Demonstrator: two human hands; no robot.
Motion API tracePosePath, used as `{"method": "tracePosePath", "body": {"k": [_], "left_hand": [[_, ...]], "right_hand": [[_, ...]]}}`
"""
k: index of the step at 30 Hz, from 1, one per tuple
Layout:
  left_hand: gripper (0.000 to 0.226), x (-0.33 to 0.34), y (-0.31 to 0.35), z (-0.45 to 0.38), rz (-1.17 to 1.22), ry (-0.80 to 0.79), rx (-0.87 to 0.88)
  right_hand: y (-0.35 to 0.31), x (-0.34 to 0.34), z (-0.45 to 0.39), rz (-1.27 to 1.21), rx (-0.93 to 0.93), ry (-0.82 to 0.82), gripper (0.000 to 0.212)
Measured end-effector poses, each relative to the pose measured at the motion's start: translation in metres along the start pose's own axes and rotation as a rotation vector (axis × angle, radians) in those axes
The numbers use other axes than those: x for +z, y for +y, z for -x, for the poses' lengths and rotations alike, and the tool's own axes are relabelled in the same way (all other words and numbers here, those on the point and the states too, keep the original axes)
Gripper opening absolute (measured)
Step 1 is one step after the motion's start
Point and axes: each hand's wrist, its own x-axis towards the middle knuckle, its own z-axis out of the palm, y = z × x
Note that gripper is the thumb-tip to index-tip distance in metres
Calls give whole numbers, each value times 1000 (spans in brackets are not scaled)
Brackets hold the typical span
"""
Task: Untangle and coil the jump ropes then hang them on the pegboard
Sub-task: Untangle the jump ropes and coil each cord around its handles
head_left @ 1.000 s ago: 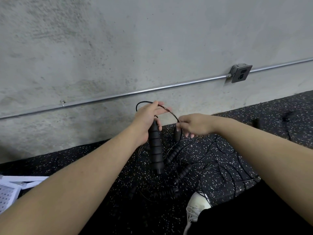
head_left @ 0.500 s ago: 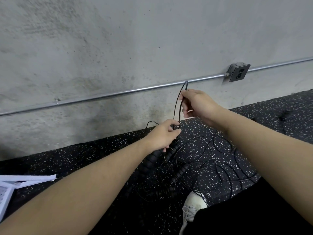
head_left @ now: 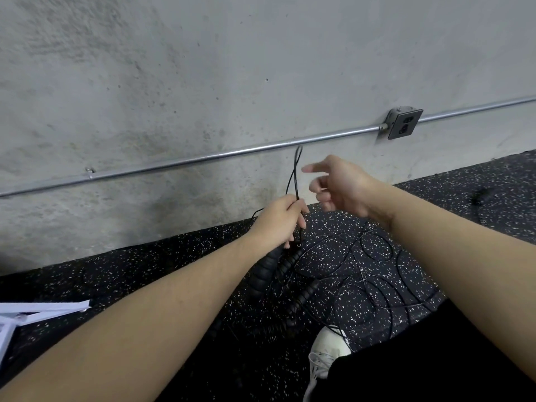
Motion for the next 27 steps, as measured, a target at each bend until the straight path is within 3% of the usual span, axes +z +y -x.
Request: {"method": "tracePosePath", "body": {"k": [2, 4, 7, 9, 13, 16, 20, 25, 27], "left_hand": [[25, -6, 6, 0, 93, 19, 2], [24, -12, 12, 0, 232, 20, -6], [21, -22, 22, 1, 527, -3, -62], [21, -29, 25, -2, 650, -16, -94], [26, -32, 22, -2, 591, -6, -106], [29, -28, 12, 3, 316, -6, -63], [56, -22, 4, 14, 7, -125, 6], [31, -14, -7, 21, -196, -284, 35], [32, -12, -13, 17, -194, -276, 27]], "right_hand": [[10, -5, 1, 405, 8, -65, 36], [16, -3, 10, 749, 53, -248, 31], [22, 8, 18, 988, 171, -433, 34], [23, 15, 17, 1044, 94, -401, 28], [19, 17, 12, 880, -109, -227, 32], [12, 18, 14, 666, -175, -182, 34], [1, 15, 18, 437, -203, -91, 35], [-8, 11, 15, -33, -138, -32, 33], [-9, 9, 15, -121, -119, -12, 33]]}}
